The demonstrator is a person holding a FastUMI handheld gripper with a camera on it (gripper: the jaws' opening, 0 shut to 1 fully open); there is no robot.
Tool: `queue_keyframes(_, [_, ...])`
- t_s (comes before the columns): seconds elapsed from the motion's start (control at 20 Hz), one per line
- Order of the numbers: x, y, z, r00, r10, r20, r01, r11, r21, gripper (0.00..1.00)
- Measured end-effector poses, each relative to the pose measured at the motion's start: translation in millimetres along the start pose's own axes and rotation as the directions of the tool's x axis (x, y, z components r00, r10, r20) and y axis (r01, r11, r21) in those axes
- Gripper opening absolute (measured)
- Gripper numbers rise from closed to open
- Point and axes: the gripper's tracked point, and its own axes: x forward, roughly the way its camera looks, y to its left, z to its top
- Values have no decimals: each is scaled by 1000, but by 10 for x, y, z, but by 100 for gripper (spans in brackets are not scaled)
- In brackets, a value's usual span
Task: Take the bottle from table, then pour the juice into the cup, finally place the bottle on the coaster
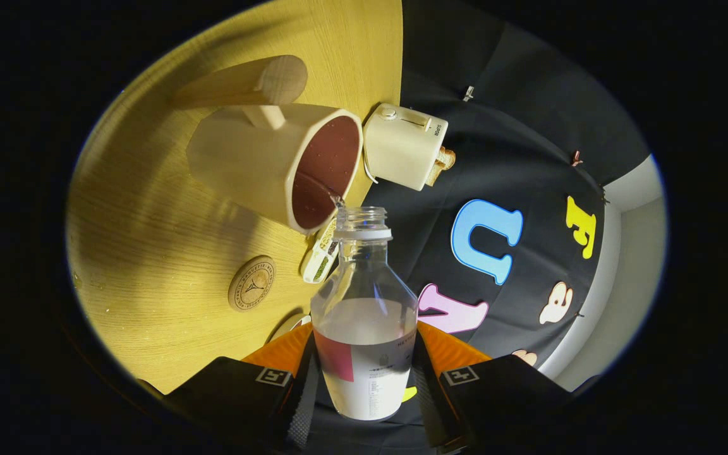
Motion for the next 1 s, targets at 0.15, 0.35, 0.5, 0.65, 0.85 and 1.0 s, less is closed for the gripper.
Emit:
queue_keyframes(0.15, [-7,-6,18,1000,-6,9,7,1000,-18,71])
queue_keyframes(0.35, [8,-29,58,1000,-11,22,12,999,-40,71])
queue_keyframes(0.5, [24,-32,85,999,-11,34,13,998,-62,71])
queue_keyframes(0.65, [16,-61,106,999,-21,48,25,996,-87,71])
queue_keyframes(0.85, [37,-91,110,998,-30,59,36,993,-116,71])
queue_keyframes(1.0, [44,-137,132,996,-42,78,54,988,-147,71])
